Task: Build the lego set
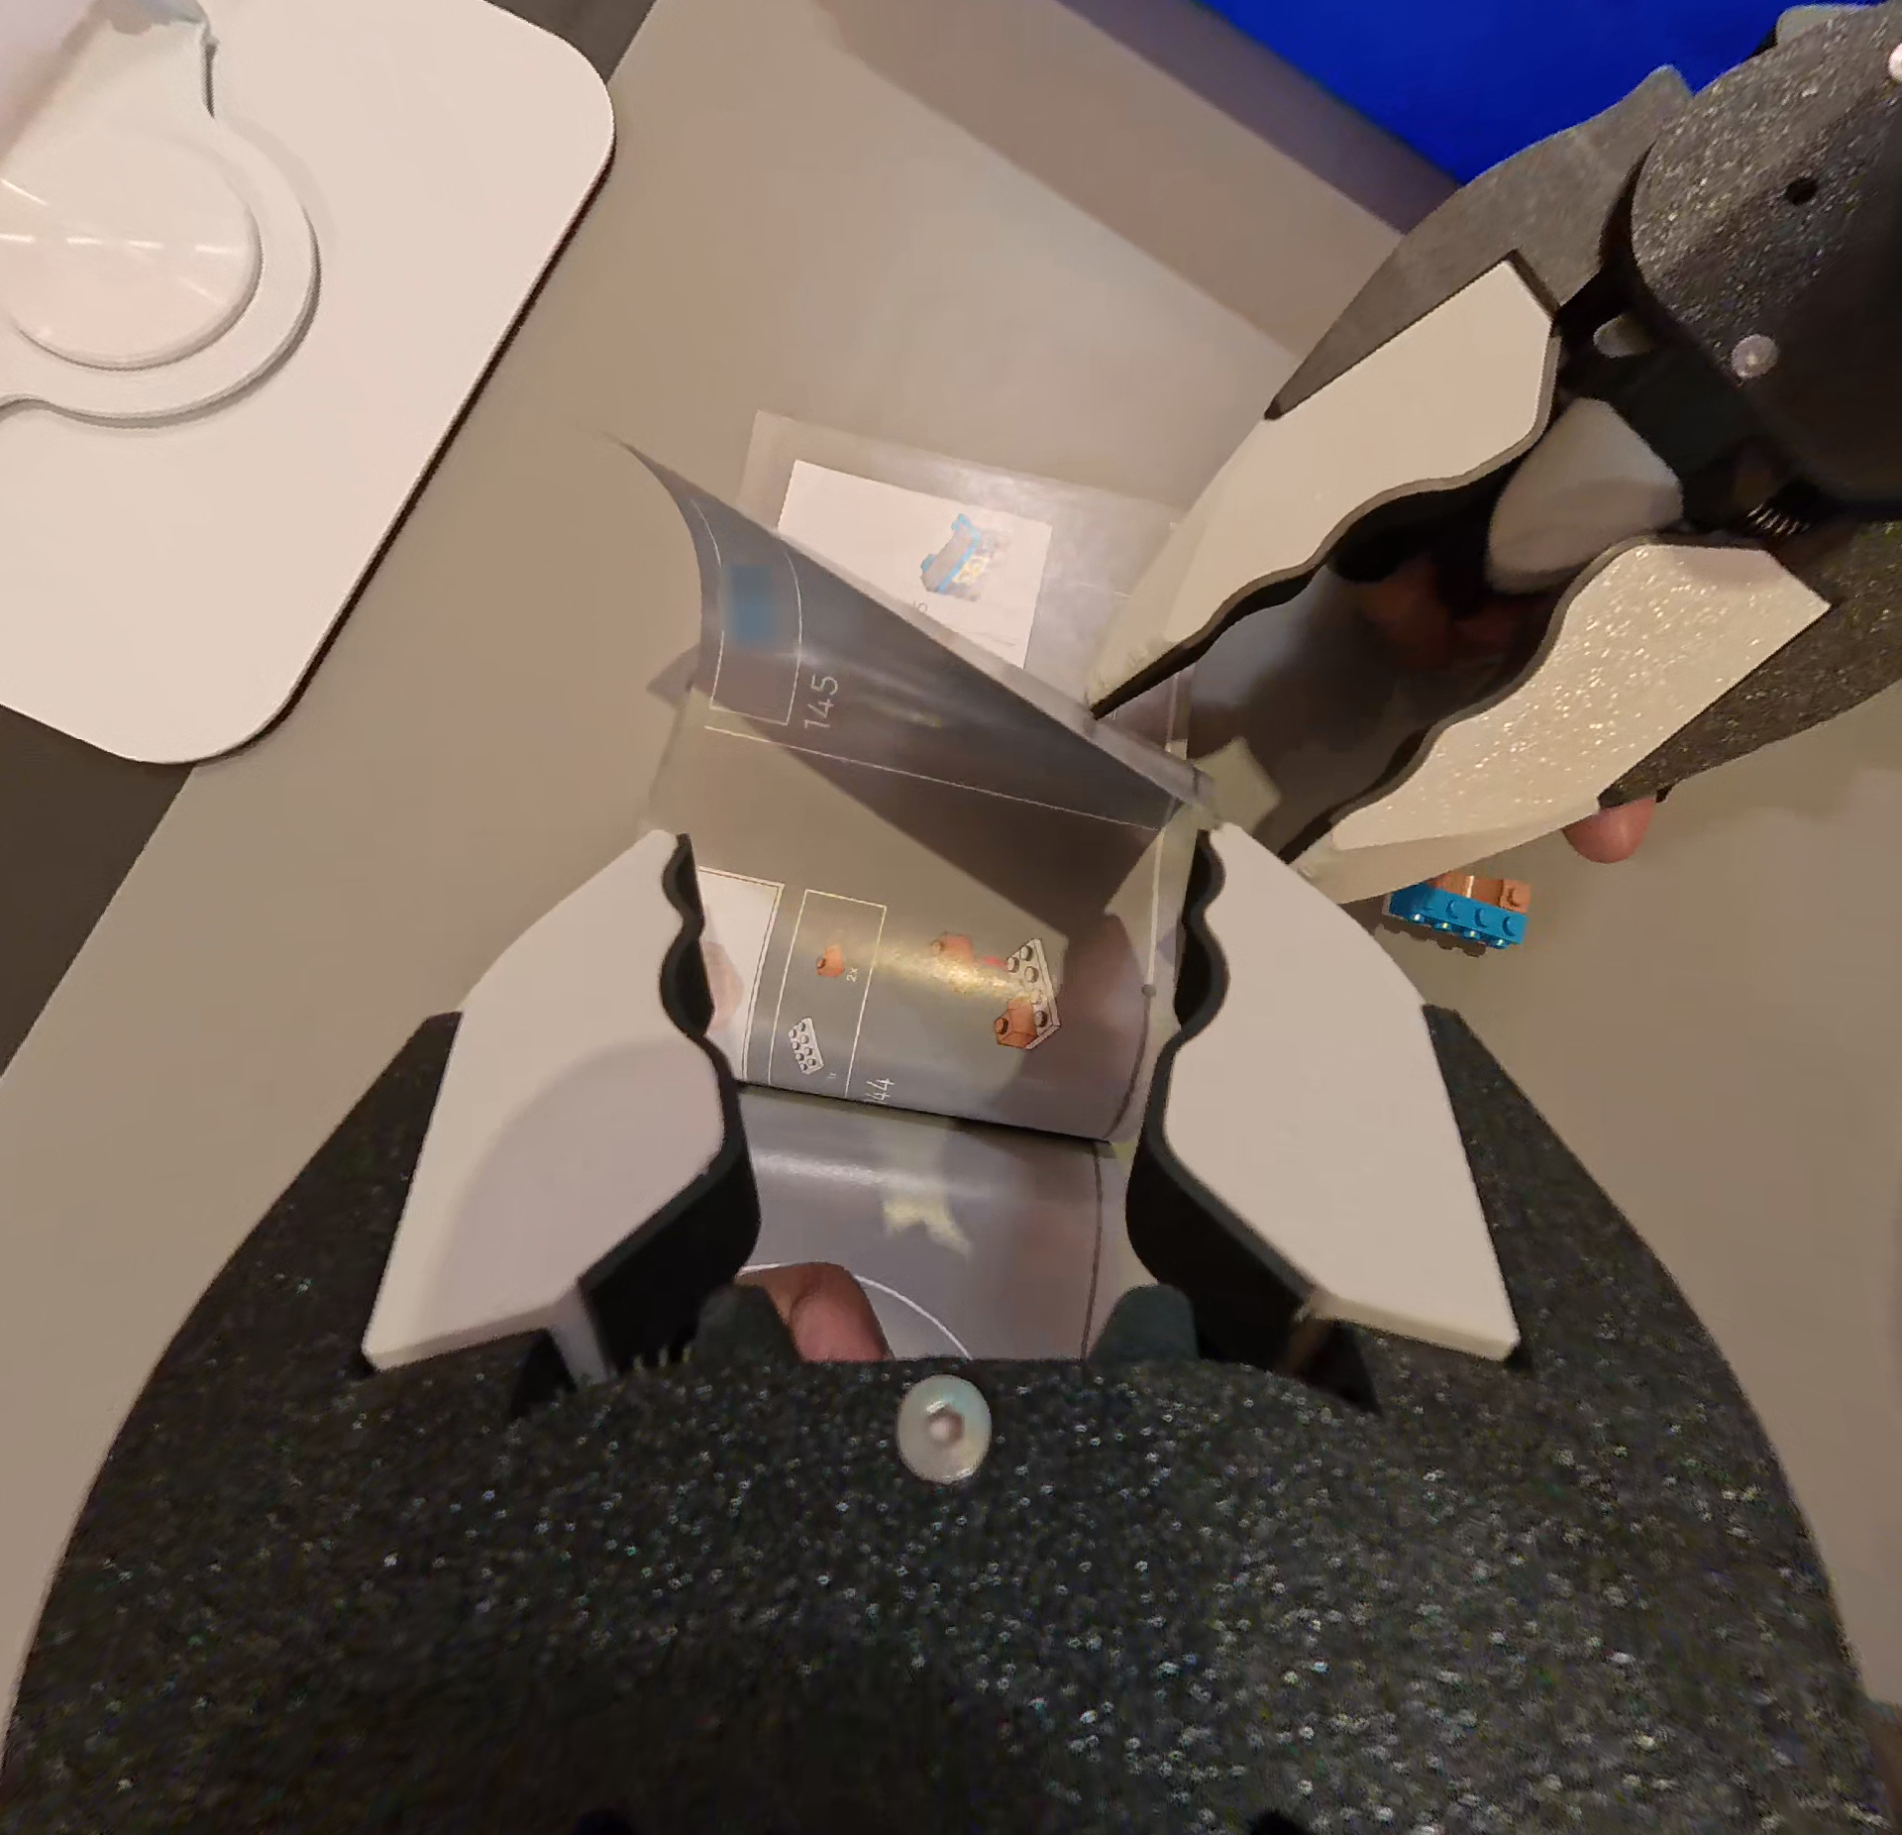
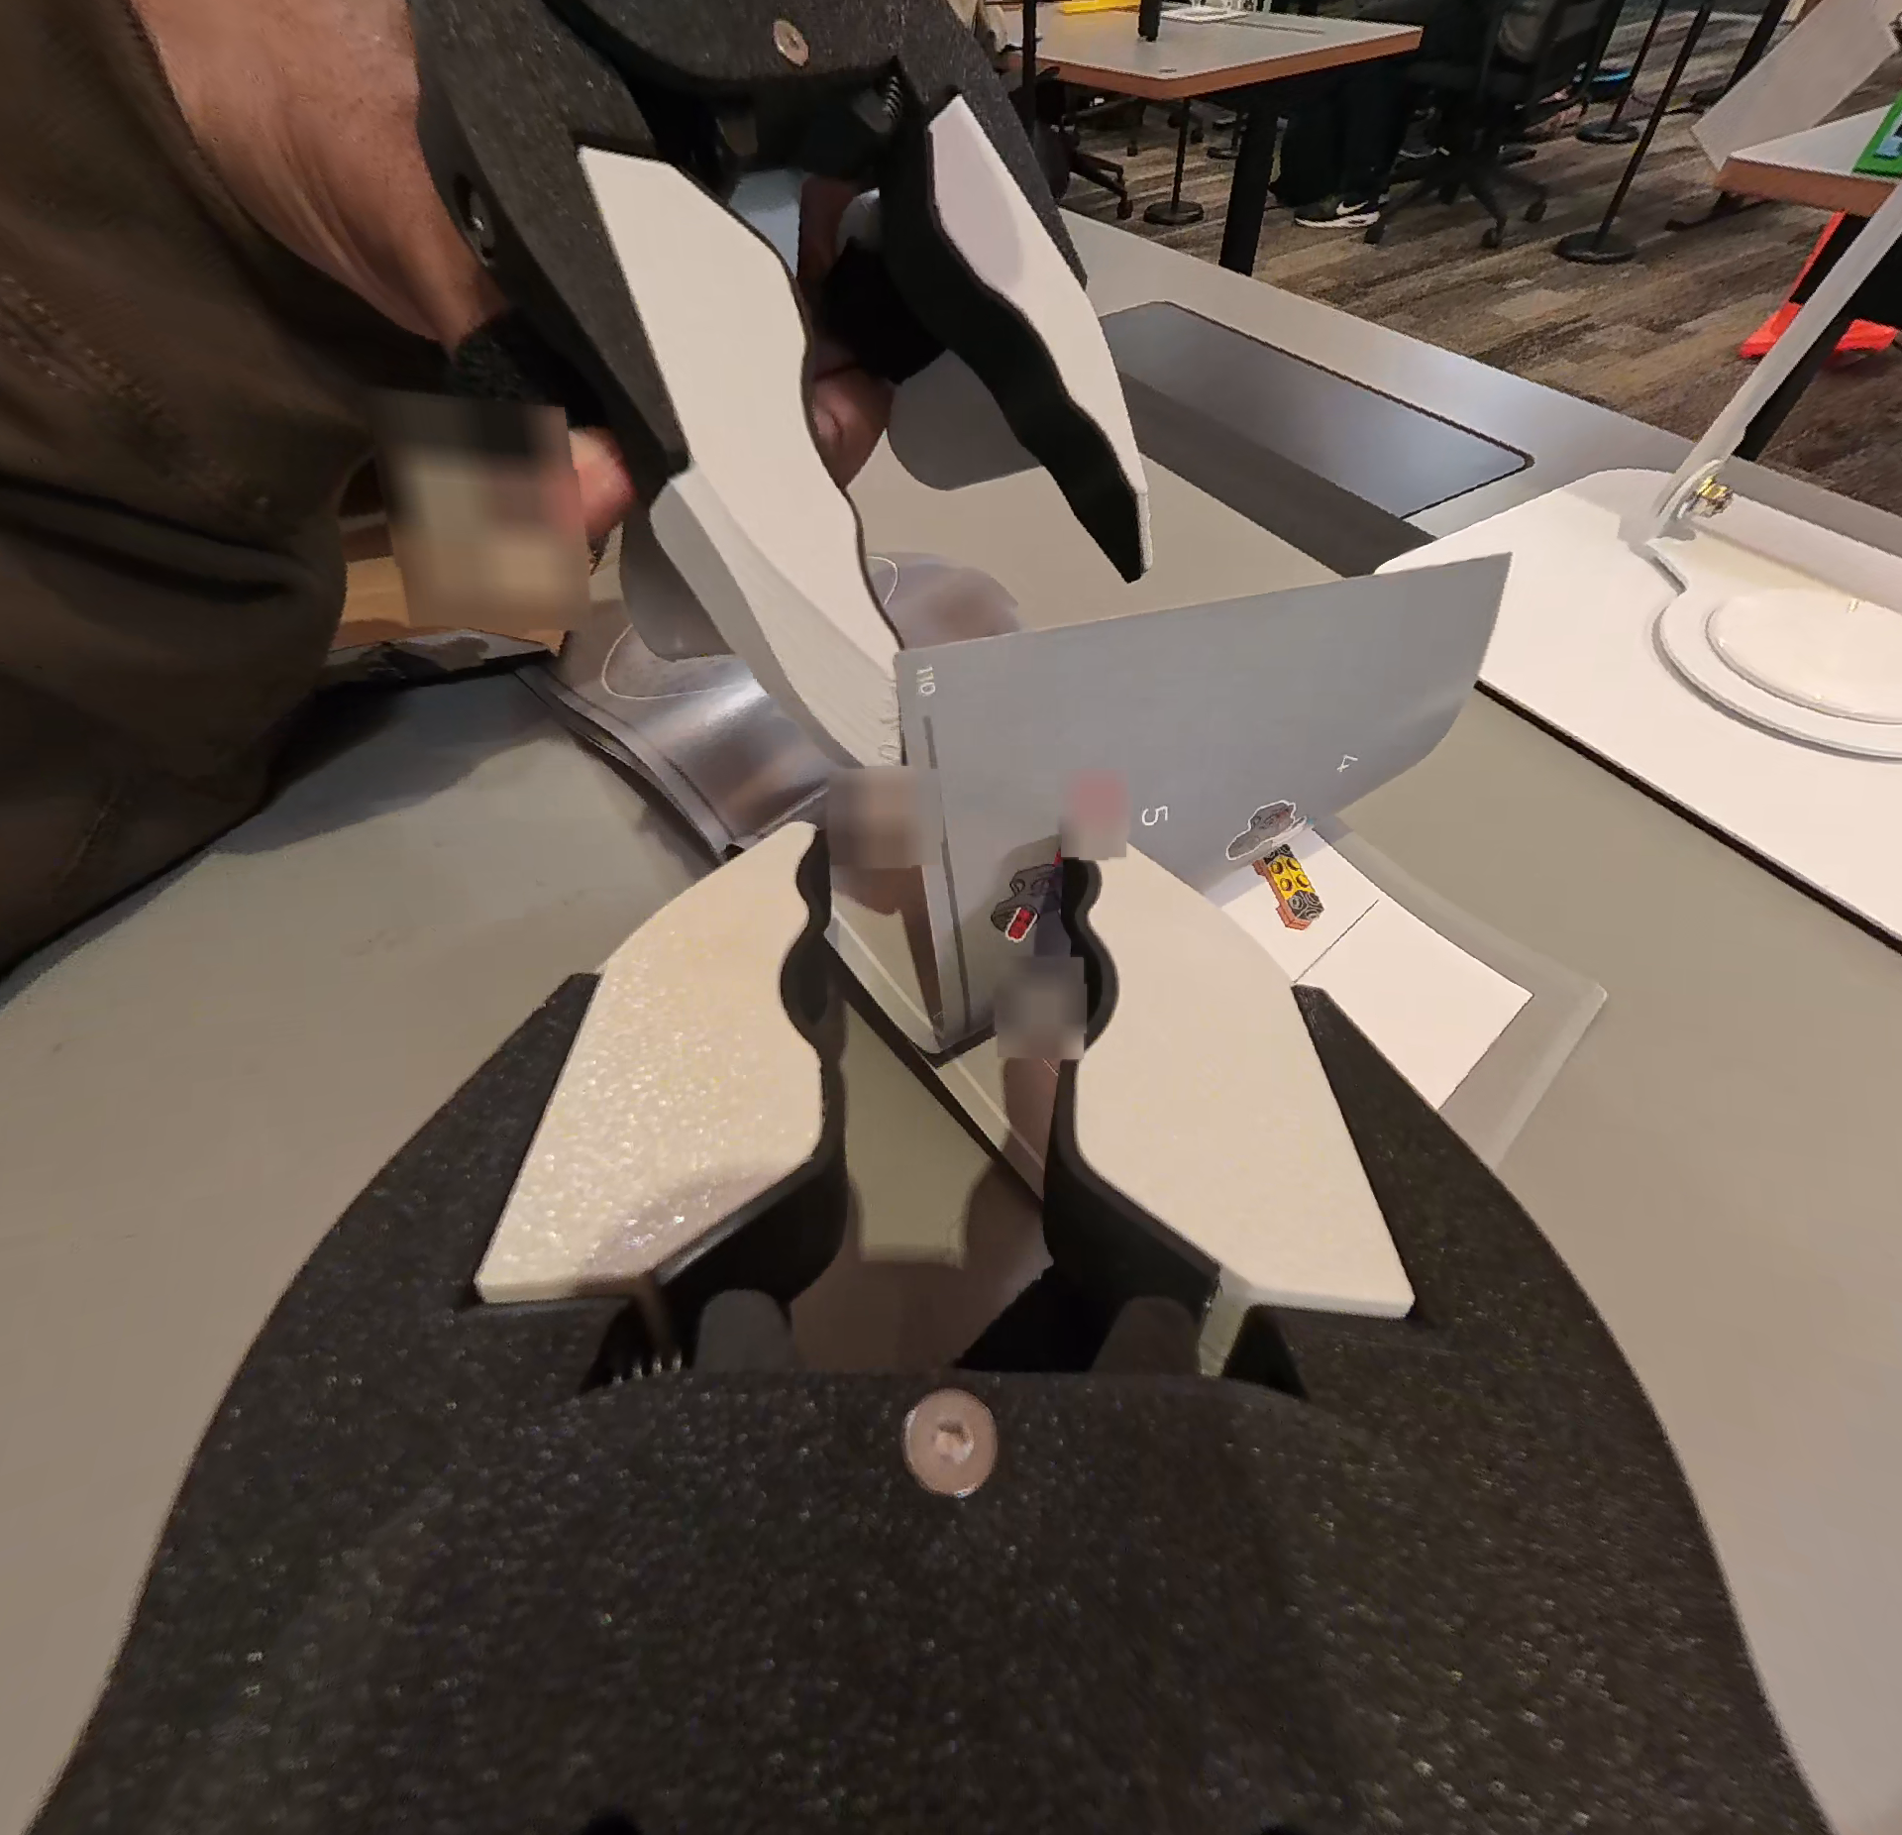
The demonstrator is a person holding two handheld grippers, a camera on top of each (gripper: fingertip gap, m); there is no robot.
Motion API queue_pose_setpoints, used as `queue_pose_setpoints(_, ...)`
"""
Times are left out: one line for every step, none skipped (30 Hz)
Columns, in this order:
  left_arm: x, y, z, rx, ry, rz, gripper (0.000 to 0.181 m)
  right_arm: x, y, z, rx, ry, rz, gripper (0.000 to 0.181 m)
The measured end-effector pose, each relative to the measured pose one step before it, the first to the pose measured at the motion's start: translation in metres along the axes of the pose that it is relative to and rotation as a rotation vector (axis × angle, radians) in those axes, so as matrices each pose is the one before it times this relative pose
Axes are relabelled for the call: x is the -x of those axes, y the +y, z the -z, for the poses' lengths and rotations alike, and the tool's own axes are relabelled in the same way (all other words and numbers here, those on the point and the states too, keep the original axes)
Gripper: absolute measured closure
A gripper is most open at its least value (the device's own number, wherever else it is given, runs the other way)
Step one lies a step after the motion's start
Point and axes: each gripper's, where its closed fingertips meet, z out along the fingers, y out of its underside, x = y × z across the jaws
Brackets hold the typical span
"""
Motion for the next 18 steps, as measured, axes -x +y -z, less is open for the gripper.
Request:
queue_pose_setpoints(-0.00057, -0.00123, 0.00016, -0.0082, 0.0034, -0.0023, 0.091, -0.00061, 0.00007, 0.00061, -0.0019, 0.0009, -0.0013, 0.138)
queue_pose_setpoints(-0.0007, -0.00182, 0.00016, -0.0111, 0.004, -0.0034, 0.091, -0.00067, 0.00001, 0.00071, -0.0027, 0.0007, -0.0024, 0.138)
queue_pose_setpoints(-0.0009, -0.00258, -0.00004, -0.0156, 0.0054, -0.0047, 0.091, -0.00077, -0.00008, 0.00079, -0.0037, 0.0011, -0.004, 0.138)
queue_pose_setpoints(-0.0009, -0.003, -0.00024, -0.0188, 0.0059, -0.0043, 0.09, -0.00083, -0.00031, 0.00088, -0.0049, 0.001, -0.0051, 0.138)
queue_pose_setpoints(-0.0004, -0.00232, -0.00051, -0.0153, 0.0055, 0.0001, 0.09, -0.00076, -0.00028, 0.00086, -0.0044, -0.0002, -0.0058, 0.138)
queue_pose_setpoints(0.00108, -0.00175, -0.00075, -0.0113, -0.0012, 0.0042, 0.09, -0.00066, 0.00002, 0.00074, -0.0022, -0.0003, -0.0053, 0.138)
queue_pose_setpoints(0.00203, -0.00165, -0.00093, -0.013, -0.0055, 0.0025, 0.09, -0.00073, 0.00025, 0.00084, -0.0014, 0.0003, -0.0038, 0.138)
queue_pose_setpoints(0.00134, -0.00228, -0.00099, -0.0185, -0.0013, -0.0002, 0.09, -0.00072, 0.00017, 0.00087, -0.0022, 0.0003, -0.0036, 0.138)
queue_pose_setpoints(-0.00023, -0.00262, -0.00101, -0.0214, 0.0087, 0.0012, 0.09, -0.00046, -0.00017, 0.00077, -0.004, -0.0009, -0.0049, 0.138)
queue_pose_setpoints(-0.00061, -0.00246, -0.00095, -0.0207, 0.0121, 0.0061, 0.09, -0.00046, -0.00038, 0.00063, -0.0043, -0.0016, -0.0055, 0.138)
queue_pose_setpoints(-0.00029, -0.0021, -0.00077, -0.0169, 0.0099, 0.0079, 0.09, -0.00039, -0.00035, 0.00054, -0.0038, -0.0017, -0.0056, 0.138)
queue_pose_setpoints(-0.00052, -0.00093, -0.00043, -0.0093, 0.0095, 0.0033, 0.09, -0.00058, -0.0003, 0.00029, -0.0024, -0.001, -0.0056, 0.138)
queue_pose_setpoints(-0.00084, -0.00017, -0.00011, -0.0047, 0.0087, -0.0031, 0.09, -0.00038, -0.0001, 0.00015, -0.0014, -0.0011, -0.0049, 0.138)
queue_pose_setpoints(-0.00109, -0.00044, -0.00012, -0.0064, 0.0075, -0.0073, 0.09, -0.00017, -0.0002, 0.00019, -0.0016, -0.0016, -0.0037, 0.138)
queue_pose_setpoints(-0.00161, -0.00103, -0.00033, -0.0107, 0.01, -0.0067, 0.09, 0.00003, -0.00023, 0.00011, -0.0019, -0.0023, -0.0026, 0.138)
queue_pose_setpoints(-0.00155, -0.00144, -0.00076, -0.0118, 0.0112, -0.0023, 0.089, 0.00012, -0.00022, 0.00027, -0.0022, -0.0029, -0.0019, 0.138)
queue_pose_setpoints(-0.00044, -0.00128, -0.00122, -0.0092, 0.0045, 0.0, 0.089, 0.00003, -0.00026, 0.0002, -0.0023, -0.003, -0.0021, 0.138)
queue_pose_setpoints(0.00057, -0.00066, -0.00133, -0.0048, -0.0019, -0.0012, 0.089, 0.00009, -0.00029, 0.00041, -0.0032, -0.0025, -0.0027, 0.138)
